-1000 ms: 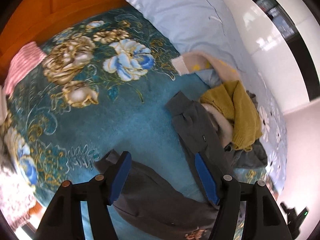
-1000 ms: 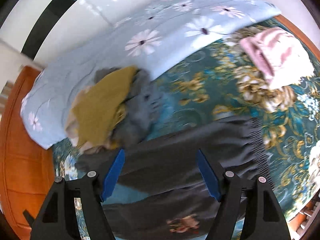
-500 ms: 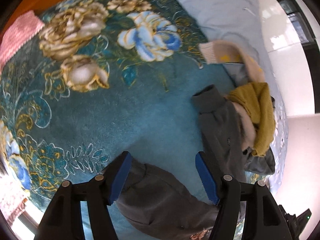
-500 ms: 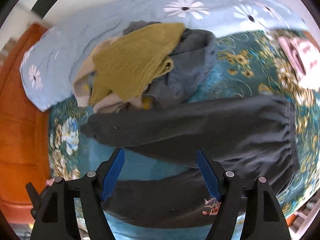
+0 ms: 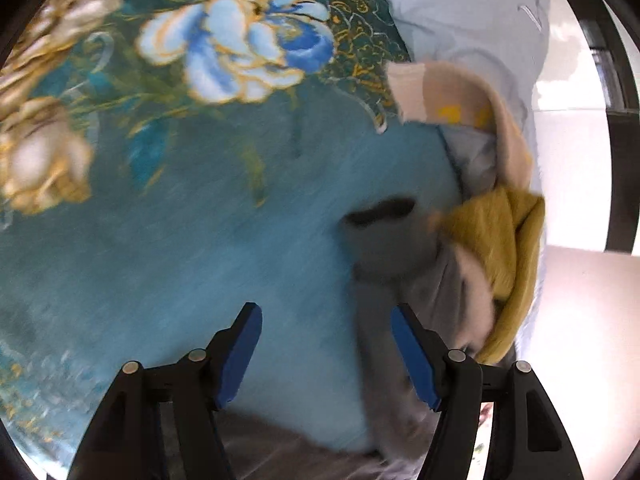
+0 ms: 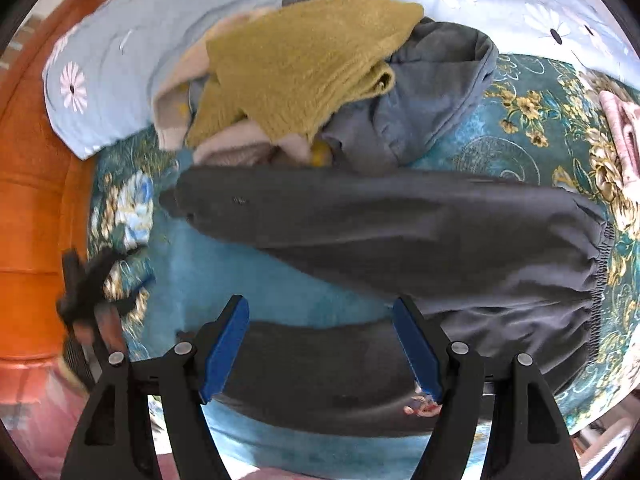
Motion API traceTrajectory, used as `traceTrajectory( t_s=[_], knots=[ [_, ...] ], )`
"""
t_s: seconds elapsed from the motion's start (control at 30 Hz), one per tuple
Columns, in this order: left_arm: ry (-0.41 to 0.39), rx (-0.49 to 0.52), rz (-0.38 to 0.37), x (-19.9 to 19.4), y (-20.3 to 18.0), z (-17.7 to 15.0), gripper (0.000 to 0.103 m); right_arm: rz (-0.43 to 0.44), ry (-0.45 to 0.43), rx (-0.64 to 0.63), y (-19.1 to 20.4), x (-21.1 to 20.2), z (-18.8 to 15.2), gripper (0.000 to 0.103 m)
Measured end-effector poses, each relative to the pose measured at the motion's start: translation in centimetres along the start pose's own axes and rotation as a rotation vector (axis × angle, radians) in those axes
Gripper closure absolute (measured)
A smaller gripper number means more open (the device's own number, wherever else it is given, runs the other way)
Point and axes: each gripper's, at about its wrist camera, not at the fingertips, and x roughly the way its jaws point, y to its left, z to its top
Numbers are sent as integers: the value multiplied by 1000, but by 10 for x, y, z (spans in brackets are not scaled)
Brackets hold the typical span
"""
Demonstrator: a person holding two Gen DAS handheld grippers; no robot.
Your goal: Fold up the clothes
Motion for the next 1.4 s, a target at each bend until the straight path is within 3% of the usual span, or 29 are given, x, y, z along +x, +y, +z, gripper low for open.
traceTrajectory(
  t_s=[0.07,0.27,0.47,0.57,0.63,0.67,0.73,0.77,0.8,0.97,1.13,1.2,1.3,1.4],
  knots=[
    [-27,41,0,6,-14,16,32,-7,12,8,-5,0,-4,28],
    [-4,525,54,19,-73,29,32,-34,20,75,-35,-9,-15,28],
    [75,646,43,44,-96,26,32,-39,34,172,-59,-1,-21,28],
    [115,701,43,56,-107,23,34,-36,44,150,-54,0,-19,28],
    [137,710,56,61,-109,20,44,-39,43,127,-51,-2,-16,28],
    [146,706,56,61,-109,18,63,-38,40,121,-49,-3,-15,28],
    [156,700,58,59,-108,15,78,-28,32,122,-50,-5,-13,28],
    [152,703,60,55,-108,13,95,-25,31,125,-51,-5,-13,28],
    [147,709,63,50,-107,11,98,-23,31,126,-52,-4,-14,28],
    [91,681,-5,-2,-103,-6,99,-6,53,129,-51,1,-19,28],
    [52,504,-125,-78,-87,-15,99,17,39,113,-48,-4,-20,28],
    [54,475,-96,-88,-83,-14,99,18,34,122,-51,-5,-21,28],
    [77,444,24,-59,-77,2,99,12,40,141,-53,-3,-23,28],
    [80,362,44,-37,-72,17,99,13,39,147,-53,-6,-23,28]
  ],
)
